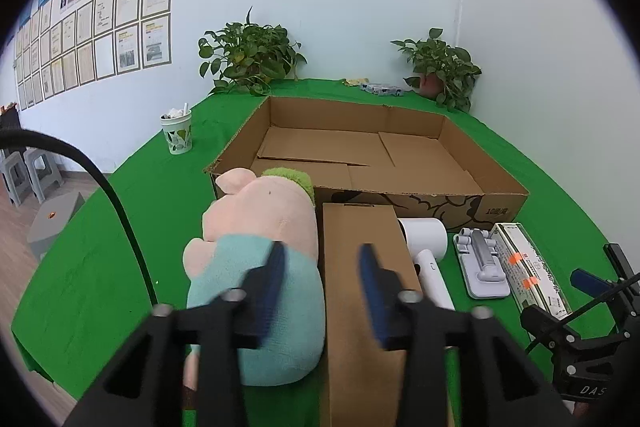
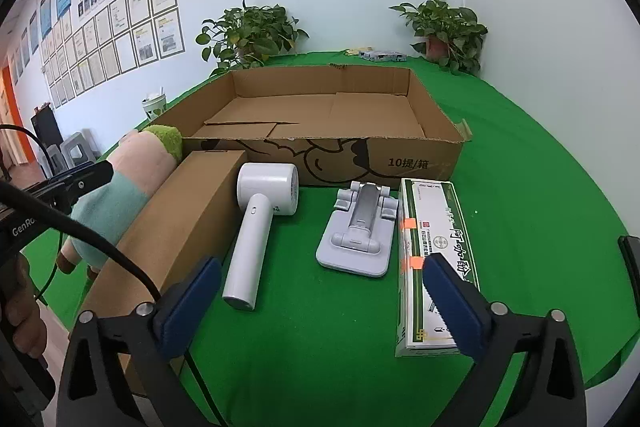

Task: Organize objects
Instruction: 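Close the left gripper on the plush pig's body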

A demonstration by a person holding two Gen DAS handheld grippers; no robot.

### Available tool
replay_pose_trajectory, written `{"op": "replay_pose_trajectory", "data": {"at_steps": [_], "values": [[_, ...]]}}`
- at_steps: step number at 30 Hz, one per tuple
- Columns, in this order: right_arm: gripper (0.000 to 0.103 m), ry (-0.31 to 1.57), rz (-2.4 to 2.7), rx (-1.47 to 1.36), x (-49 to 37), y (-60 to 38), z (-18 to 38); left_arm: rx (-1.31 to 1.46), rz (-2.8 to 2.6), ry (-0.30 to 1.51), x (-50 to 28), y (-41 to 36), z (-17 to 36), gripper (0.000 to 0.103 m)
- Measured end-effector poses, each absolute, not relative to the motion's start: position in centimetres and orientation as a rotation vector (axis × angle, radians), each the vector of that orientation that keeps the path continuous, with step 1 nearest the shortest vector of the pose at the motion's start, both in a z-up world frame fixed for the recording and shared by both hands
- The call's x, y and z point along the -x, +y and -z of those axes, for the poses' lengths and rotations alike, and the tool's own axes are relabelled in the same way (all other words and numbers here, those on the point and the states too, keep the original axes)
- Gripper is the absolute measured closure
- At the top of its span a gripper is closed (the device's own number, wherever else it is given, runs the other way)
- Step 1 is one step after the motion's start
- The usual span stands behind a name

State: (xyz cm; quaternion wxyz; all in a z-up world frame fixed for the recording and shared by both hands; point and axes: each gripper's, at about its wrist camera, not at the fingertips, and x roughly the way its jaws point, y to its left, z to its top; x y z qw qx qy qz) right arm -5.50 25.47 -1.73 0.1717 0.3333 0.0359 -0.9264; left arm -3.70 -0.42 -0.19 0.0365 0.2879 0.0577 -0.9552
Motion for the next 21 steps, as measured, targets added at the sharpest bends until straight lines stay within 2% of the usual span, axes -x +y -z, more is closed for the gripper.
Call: {"op": "replay_pose_trajectory", "data": {"at_steps": [1,4,10,21], "values": [[0.000,0.107,2.621,-0.960,5.8,25.4,1.9,-0.867,2.935,0.187,3.6,-0.5,0.1,0.011],[0.001,0.132,2.605,-0.992,6.6,25.5,2.4,-0.787,2.926,0.196,3.2,-0.6,-0.1,0.011],[0.001,0.066,2.565,-1.029,6.1,25.6,2.0,-0.857,2.904,0.175,3.7,-1.0,0.6,0.011],[0.001,0.098,2.569,-1.049,6.4,25.2,2.5,-0.944,2.937,0.187,4.4,-1.0,1.0,0.011]]}}
